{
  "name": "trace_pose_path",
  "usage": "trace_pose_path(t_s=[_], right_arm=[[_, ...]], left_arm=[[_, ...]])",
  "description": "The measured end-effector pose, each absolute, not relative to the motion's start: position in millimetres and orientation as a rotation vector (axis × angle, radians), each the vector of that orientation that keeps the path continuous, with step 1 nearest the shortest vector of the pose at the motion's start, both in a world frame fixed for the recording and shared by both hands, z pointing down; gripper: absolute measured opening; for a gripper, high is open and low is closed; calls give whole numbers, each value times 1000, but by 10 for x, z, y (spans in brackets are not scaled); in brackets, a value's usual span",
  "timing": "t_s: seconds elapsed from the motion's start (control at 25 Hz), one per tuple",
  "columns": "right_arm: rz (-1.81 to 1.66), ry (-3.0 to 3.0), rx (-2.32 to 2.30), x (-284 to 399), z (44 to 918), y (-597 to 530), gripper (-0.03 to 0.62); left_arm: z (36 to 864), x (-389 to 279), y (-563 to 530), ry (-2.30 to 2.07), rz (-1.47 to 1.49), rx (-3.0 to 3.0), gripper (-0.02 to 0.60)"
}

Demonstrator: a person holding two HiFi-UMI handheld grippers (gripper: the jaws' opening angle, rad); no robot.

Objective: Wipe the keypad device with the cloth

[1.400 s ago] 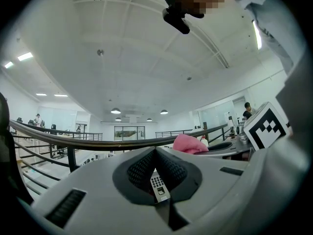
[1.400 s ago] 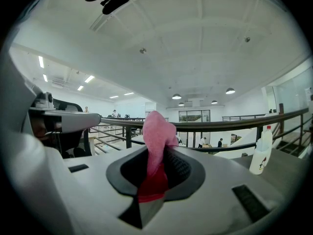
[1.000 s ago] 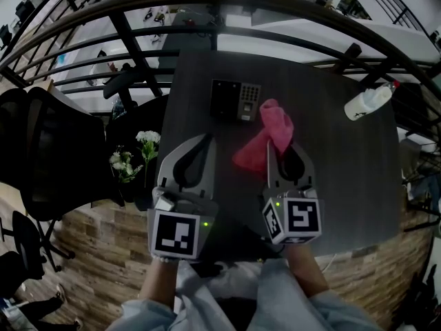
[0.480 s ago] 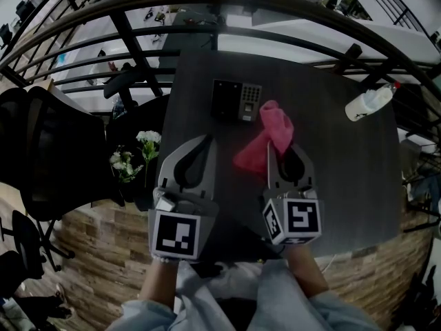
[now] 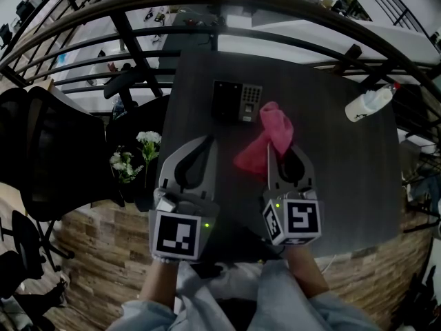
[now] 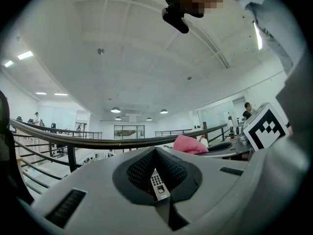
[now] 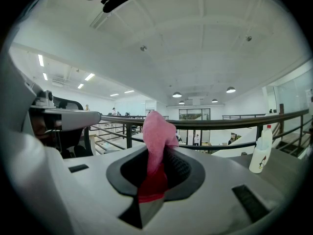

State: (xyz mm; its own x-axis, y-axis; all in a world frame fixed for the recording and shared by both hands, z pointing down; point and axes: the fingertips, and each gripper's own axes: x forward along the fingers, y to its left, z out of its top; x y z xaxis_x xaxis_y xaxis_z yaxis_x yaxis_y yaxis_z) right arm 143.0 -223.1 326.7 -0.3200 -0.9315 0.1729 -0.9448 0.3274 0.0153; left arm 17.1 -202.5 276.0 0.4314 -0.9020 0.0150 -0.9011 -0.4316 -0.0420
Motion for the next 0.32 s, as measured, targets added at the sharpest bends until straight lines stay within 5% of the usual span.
trace_pose_path(t_s=[0.32], right_arm=[[141, -2433, 1728, 1416, 3291, -2216, 75]], left_arm=[[2758, 158, -2011, 1667, -47, -2637, 2]])
